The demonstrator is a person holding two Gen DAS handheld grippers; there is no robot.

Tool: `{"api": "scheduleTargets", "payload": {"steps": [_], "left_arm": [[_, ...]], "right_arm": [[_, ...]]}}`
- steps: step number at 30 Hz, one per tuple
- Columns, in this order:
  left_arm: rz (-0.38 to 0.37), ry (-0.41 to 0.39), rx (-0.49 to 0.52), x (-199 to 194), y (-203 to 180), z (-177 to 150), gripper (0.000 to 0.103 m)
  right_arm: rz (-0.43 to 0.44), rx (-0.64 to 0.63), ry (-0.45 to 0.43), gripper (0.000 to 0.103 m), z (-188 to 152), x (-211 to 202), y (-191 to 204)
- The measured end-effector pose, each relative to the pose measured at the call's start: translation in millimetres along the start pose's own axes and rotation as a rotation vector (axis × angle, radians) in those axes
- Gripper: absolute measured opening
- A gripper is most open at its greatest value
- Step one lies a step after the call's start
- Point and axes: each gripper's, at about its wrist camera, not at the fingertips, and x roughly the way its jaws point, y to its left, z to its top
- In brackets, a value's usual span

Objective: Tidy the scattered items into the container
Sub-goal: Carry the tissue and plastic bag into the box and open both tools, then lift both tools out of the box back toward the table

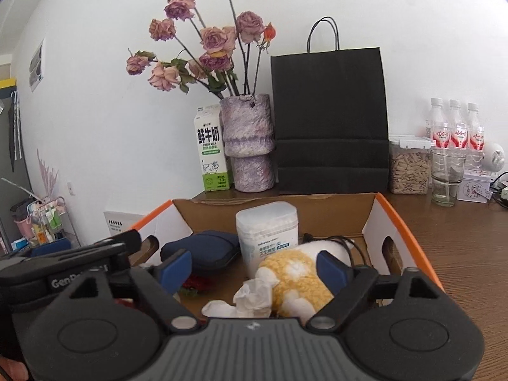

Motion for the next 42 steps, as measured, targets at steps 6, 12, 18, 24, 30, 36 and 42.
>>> {"api": "scheduleTargets", "payload": {"steps": [6,12,18,24,30,36,42], "left_arm": [[-0.020,-0.024,0.008,-6.9,-3.2,-1.4,0.103],[-0.021,-0.023,0.014,-8.7,-3.7,-4.5,0.103],[-0.027,-0.011,0.020,-8.3,-3.6,-7.5,0.103],[-0.028,-0.014,0.026,-11.1,-2.9,-10.9,0.103],[-0.001,-0.030,0.031,-16.1,2.4,-15.5,0.103],[0.005,-0.032,0.019,-23.0,11.1,-17.9,0.103],[0.023,-0.018,0.032,-35.4,18.3,-21.0,0.103]], "right_arm": [[-0.005,0.014,-0.031,0.103,1.7,-7.7,-4.2],[-0.001,0.007,-0.041,0.103,-0.2,-12.4,-2.6],[0.002,-0.010,-0.055,0.103,-2.3,-19.2,0.3],[0.005,-0.022,-0.066,0.103,-4.7,-25.7,0.9],[0.003,-0.047,-0.072,0.103,-10.2,-33.2,1.1],[-0.015,-0.062,-0.086,0.103,-20.6,-45.9,-1.8],[-0.036,-0.077,-0.077,0.103,-32.4,-62.8,-5.1]]}}
